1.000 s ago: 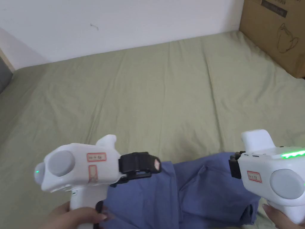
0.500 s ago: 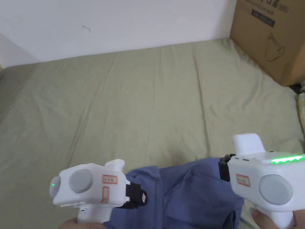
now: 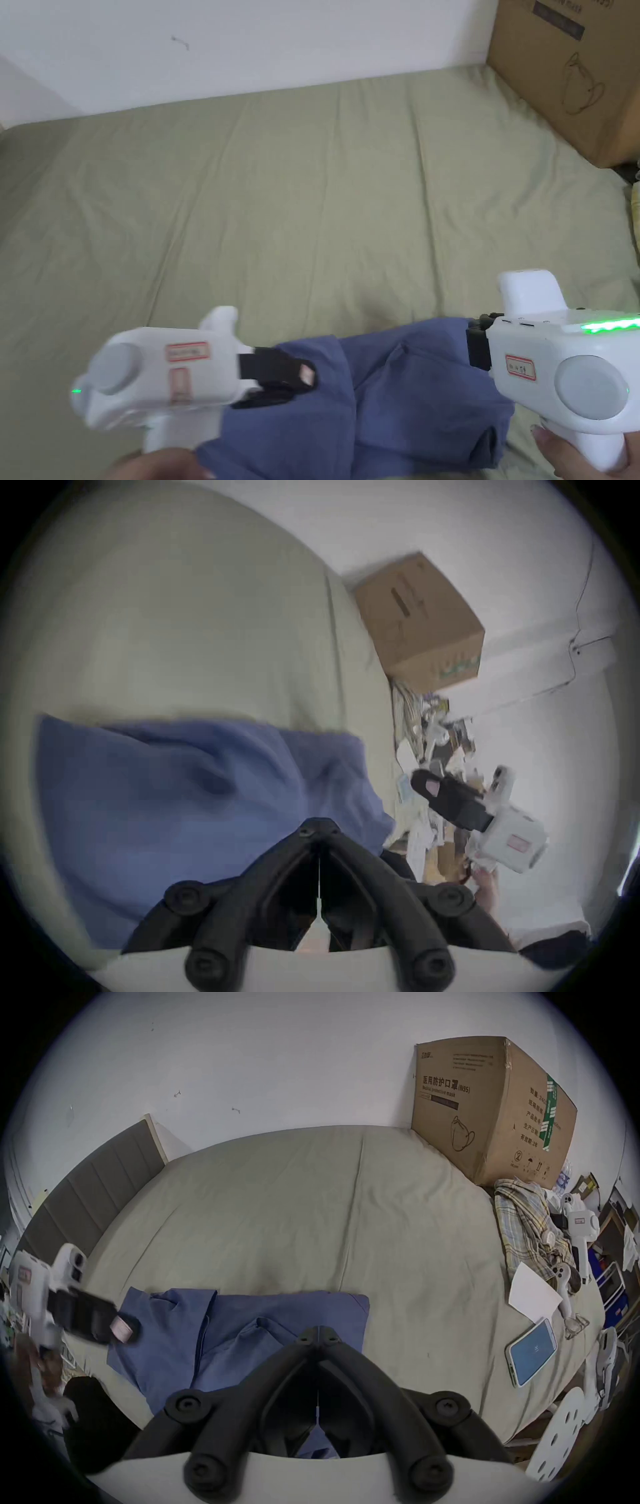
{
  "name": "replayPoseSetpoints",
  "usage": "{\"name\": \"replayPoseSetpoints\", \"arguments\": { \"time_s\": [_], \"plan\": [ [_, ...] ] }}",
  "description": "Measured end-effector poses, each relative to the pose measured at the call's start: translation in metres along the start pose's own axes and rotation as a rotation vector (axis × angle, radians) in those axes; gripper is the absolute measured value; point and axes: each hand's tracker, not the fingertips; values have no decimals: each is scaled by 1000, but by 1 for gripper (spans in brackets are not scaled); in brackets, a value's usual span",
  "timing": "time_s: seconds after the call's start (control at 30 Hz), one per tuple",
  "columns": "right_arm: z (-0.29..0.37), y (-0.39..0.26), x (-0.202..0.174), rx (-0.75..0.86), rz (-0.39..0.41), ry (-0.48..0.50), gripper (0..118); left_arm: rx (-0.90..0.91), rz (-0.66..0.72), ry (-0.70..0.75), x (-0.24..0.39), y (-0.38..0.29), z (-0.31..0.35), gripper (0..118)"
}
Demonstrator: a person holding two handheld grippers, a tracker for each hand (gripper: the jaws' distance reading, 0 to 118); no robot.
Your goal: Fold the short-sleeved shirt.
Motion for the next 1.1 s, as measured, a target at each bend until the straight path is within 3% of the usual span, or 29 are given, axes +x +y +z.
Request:
{"name": "replayPoseSetpoints", "arguments": {
  "time_s": [0.03,0.07,0.1,0.13,0.17,0.2,0.37,0.5,0.6,0.73,0.77,0.8,0.83,0.87,0.9,0.97,1.0,1.1],
  "plan": [
    [0,0,-1,-2,5,1,0,30,-10,33,-12,5,20,26],
    [0,0,-1,-5,10,-1,0,50,-13,59,-26,8,37,58],
    [-1,0,-2,-7,13,-3,0,59,18,82,-44,10,55,70],
    [-2,0,-2,-10,14,-3,0,66,65,98,-60,9,70,70],
    [-3,0,-3,-12,15,-3,0,55,101,106,-76,8,79,97],
    [-4,0,-4,-15,16,-3,0,75,143,97,-95,3,90,106],
    [-6,2,-11,-27,38,-14,1,90,236,42,-148,-14,82,107],
    [-3,4,-16,-41,72,-33,1,113,292,-270,-157,-21,40,112],
    [-2,6,-19,-49,89,-44,1,61,403,-447,-158,-16,9,113],
    [-5,7,-23,-56,84,-36,1,26,317,-505,-156,-18,-3,106],
    [-6,7,-24,-60,81,-31,1,20,307,-497,-156,-17,-2,94],
    [-8,7,-25,-65,77,-25,1,17,292,-475,-160,-16,2,45],
    [-9,6,-26,-68,75,-19,1,23,265,-353,-162,-14,4,11],
    [-11,5,-27,-71,76,-17,1,39,230,-210,-158,-15,8,11],
    [-13,5,-29,-75,76,-14,1,21,143,36,-149,-15,3,11],
    [-14,3,-31,-79,78,-5,1,71,162,-79,-124,-19,12,11],
    [-14,3,-32,-80,79,0,1,54,67,35,-105,-17,16,11],
    [-12,5,-35,-72,78,19,1,64,-144,198,-80,-14,42,11]
  ]
}}
